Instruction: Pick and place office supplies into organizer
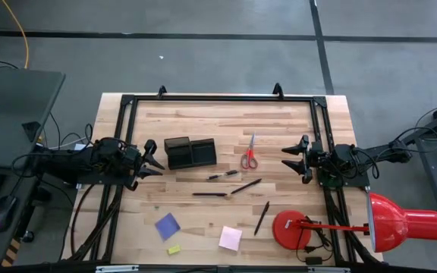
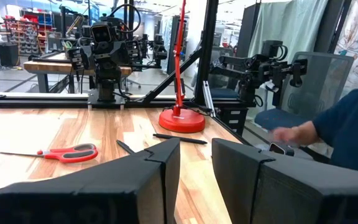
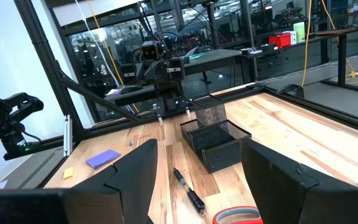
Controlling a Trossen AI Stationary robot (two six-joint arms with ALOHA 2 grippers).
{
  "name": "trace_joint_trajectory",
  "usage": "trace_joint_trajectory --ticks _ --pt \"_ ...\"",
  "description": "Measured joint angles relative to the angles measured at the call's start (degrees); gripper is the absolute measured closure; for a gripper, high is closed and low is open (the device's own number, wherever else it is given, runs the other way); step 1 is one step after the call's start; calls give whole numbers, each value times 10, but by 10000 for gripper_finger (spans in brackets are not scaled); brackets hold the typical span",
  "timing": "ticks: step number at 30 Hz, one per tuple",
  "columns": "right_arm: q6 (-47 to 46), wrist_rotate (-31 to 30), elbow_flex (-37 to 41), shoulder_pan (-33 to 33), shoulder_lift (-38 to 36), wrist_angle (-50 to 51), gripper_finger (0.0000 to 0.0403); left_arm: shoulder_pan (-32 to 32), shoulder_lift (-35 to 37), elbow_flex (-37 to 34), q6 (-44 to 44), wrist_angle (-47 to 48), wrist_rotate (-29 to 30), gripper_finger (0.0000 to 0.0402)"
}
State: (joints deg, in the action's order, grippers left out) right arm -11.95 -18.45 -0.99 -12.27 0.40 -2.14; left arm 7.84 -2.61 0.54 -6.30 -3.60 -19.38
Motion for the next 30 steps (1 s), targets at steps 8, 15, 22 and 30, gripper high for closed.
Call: trace_joint_trajectory --ticks 8,15,22,30 --pt "0 0 0 0 0 0 178 0 0 0 0 0 0 318" --pt "0 0 0 0 0 0 178 0 0 0 0 0 0 318" --pt "0 0 0 0 0 0 180 0 0 0 16 -10 9 318" --pt "18 -16 0 0 -1 -7 181 0 0 0 35 -49 11 318"
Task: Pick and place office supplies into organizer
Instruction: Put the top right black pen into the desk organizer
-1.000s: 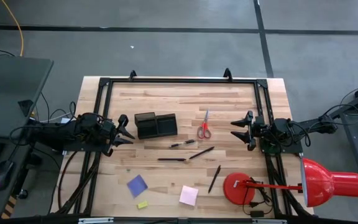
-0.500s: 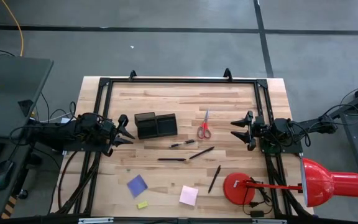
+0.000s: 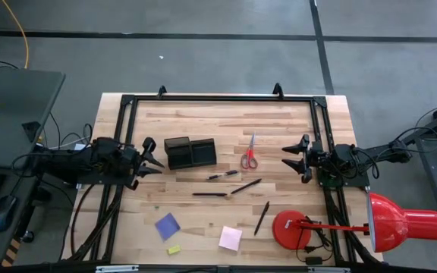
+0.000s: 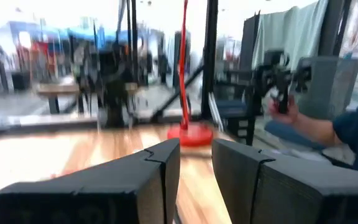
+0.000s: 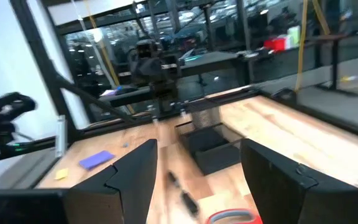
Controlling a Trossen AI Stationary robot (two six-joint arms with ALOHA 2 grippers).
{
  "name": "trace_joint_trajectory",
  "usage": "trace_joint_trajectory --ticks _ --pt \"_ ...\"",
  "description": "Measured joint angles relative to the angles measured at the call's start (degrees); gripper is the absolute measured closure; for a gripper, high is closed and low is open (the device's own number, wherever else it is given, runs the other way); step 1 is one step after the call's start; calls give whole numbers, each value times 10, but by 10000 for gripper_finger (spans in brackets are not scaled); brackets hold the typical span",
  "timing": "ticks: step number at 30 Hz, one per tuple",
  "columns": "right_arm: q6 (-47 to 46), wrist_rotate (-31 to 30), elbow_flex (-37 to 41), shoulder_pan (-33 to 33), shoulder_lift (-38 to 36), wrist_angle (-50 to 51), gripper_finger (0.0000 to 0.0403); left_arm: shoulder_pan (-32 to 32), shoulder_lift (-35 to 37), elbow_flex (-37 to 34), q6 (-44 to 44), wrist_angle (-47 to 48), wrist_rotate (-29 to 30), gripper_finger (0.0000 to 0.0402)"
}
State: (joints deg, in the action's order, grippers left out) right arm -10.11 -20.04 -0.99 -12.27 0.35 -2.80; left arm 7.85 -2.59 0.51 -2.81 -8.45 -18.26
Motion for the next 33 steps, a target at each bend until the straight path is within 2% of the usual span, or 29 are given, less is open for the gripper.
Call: trace_joint_trajectory --ticks 9,14,17,23,27,29,33 --pt "-4 -17 0 0 0 -1 182 0 0 0 -19 5 0 318" --pt "-68 -73 0 0 0 -30 183 0 0 0 -19 -10 18 318" --pt "-88 -104 0 0 1 -27 181 0 0 0 -23 -35 50 318" --pt "-91 -91 0 0 1 -26 181 0 0 0 -19 -68 64 318" --pt "-91 -161 0 0 1 -4 181 0 0 0 -17 -94 84 318" --pt "-123 -206 0 0 1 -1 182 0 0 0 -19 -94 89 318" --pt "-148 -169 0 0 8 -1 181 0 0 0 -19 -78 89 318"
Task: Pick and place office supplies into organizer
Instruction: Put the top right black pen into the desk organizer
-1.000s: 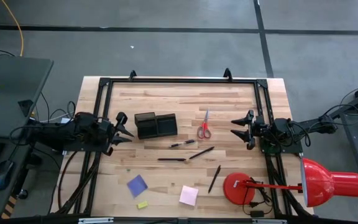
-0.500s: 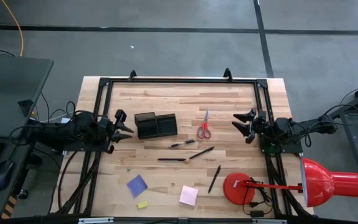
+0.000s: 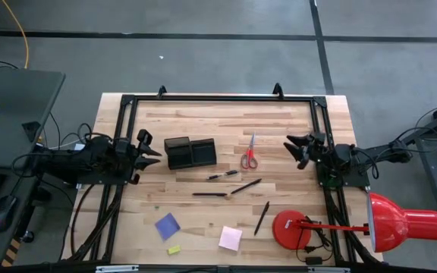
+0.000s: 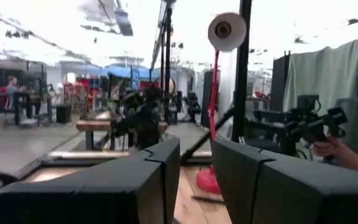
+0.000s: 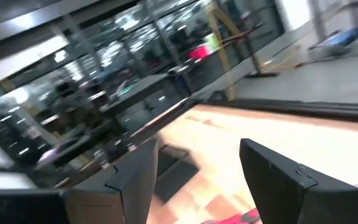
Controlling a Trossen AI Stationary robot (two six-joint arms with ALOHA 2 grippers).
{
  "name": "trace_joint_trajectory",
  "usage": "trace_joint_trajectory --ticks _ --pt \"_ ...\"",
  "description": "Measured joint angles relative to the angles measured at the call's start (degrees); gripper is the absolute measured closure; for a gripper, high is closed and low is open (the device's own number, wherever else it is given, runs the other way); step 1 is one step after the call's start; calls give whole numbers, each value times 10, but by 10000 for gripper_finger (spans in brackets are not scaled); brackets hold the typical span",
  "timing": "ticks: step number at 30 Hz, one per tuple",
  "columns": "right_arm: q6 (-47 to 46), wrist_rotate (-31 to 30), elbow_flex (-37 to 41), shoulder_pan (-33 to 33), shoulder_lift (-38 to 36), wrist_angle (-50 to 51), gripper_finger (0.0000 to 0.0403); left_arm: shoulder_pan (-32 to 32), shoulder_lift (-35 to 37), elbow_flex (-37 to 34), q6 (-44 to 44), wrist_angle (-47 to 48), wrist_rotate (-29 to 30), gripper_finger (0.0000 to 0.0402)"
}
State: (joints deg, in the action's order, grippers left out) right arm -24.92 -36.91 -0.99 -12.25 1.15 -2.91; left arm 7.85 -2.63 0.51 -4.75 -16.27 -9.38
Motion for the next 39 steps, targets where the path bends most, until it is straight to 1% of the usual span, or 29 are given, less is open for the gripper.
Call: trace_joint_trajectory --ticks 2,6,9,10,14,16,21,25,28,31,33,35,37,39 --pt "8 10 0 0 5 0 179 0 0 0 1 3 4 318" --pt "5 -5 0 0 30 1 178 0 0 0 4 2 25 318" --pt "-30 -1 0 0 65 1 178 0 0 0 4 2 42 318" --pt "-36 20 0 0 79 1 178 0 0 0 4 2 46 318" --pt "-12 145 0 0 133 -13 178 0 0 0 14 2 47 318" --pt "3 178 0 -4 163 -33 178 0 0 0 16 2 48 318" --pt "65 186 0 -11 248 -66 178 0 0 0 17 8 65 318" --pt "84 214 -8 -11 320 -78 178 0 0 0 17 24 87 318" --pt "113 209 -46 -17 387 -73 179 0 0 0 17 34 107 318" --pt "160 212 -118 -21 445 -49 179 0 0 0 17 39 119 318" --pt "178 214 -176 -21 479 -11 179 0 0 0 17 41 120 318" --pt "199 213 -235 -21 520 50 179 0 0 0 16 41 120 318" --pt "209 208 -282 -21 568 109 179 0 0 0 15 41 120 318" --pt "224 210 -324 -21 622 145 179 0 0 0 15 43 120 318"
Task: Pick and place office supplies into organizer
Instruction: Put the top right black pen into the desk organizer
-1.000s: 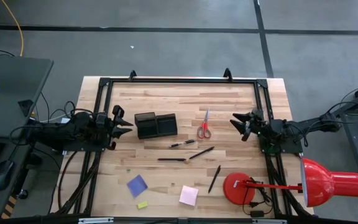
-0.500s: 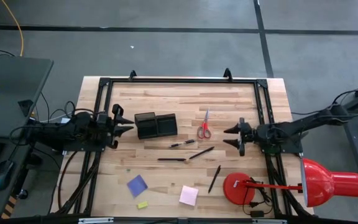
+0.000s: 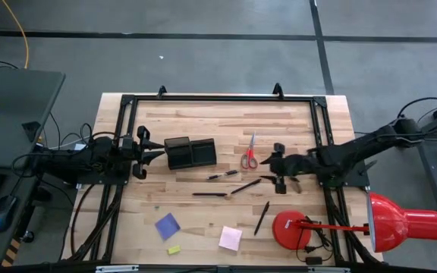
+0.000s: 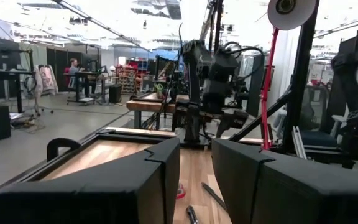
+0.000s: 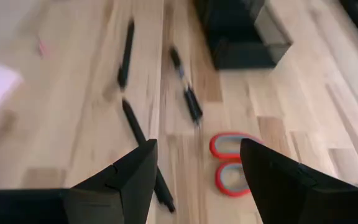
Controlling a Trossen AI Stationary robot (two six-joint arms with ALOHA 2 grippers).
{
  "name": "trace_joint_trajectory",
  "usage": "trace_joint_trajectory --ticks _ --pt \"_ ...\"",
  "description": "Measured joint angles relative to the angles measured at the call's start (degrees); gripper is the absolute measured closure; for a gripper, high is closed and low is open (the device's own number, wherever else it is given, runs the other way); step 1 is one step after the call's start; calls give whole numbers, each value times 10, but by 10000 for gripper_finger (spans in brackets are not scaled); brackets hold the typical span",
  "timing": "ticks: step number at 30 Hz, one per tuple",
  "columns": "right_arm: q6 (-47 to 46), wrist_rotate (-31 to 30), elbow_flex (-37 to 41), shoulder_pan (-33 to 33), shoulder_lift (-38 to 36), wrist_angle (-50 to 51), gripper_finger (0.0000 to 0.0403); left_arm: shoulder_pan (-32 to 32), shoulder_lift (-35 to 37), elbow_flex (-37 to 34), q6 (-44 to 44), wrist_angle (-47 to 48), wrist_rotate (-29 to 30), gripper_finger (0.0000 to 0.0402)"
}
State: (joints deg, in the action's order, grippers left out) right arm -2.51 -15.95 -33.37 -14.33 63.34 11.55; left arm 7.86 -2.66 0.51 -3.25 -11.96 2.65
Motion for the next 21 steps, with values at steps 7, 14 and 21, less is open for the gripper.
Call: trace_joint_trajectory --ticks 7,14,21 --pt "15 40 -125 8 168 70 186 0 0 0 0 1 0 318" --pt "14 73 -224 8 293 194 218 0 0 0 0 0 0 318" --pt "36 75 -282 8 373 231 239 0 0 0 0 -1 0 318"
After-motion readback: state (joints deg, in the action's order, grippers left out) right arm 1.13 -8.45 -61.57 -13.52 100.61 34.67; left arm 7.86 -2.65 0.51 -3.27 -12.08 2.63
